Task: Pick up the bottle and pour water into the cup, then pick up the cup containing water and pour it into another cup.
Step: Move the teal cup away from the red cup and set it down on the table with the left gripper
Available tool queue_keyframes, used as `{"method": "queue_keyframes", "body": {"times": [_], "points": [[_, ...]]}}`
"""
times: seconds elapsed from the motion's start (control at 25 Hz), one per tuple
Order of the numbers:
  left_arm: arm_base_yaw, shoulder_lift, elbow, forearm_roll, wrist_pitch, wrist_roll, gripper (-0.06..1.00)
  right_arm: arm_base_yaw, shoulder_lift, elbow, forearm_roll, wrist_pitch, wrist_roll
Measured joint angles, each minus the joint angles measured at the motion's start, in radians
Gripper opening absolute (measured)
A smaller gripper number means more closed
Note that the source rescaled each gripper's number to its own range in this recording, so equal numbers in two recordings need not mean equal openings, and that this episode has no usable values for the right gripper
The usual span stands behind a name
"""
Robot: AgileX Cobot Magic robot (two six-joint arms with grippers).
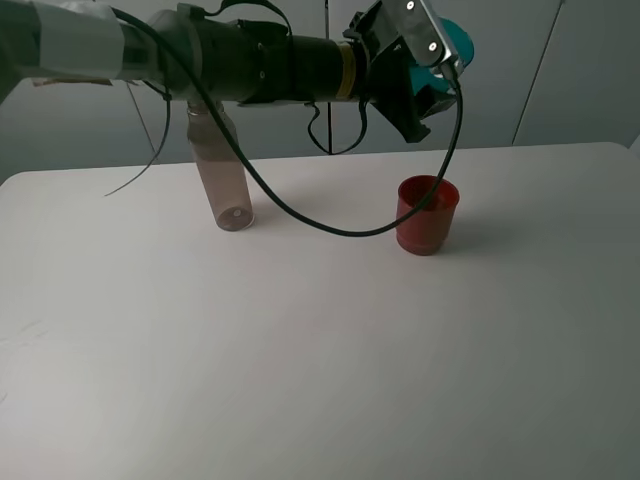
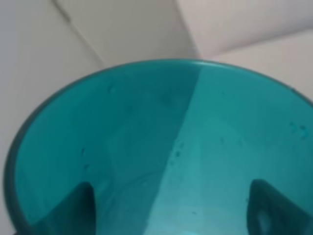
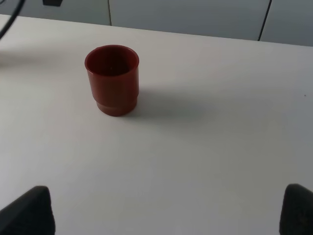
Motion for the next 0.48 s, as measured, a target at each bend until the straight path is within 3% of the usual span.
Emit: {"method": "queue_keyframes", "body": {"times": [0.12,0.28,0.4,0.48], "points": [[0.026,-0.004,0.000,0.059,-0.165,-0.134,0.06,0.000,0.000,0.000,0.000,0.000,0.000],[0.061,-0.006,0.000,0.125,-0.274,-0.261,0.06,0.000,0.000,0.000,0.000,0.000,0.000],[0.078,-0.006,0.013,0.128,-0.294,-0.277,0.06,0.000,0.000,0.000,0.000,0.000,0.000],[0.081,-0.007,0.046,0.105,-0.297,-0.212,0.06,0.000,0.000,0.000,0.000,0.000,0.000]]}}
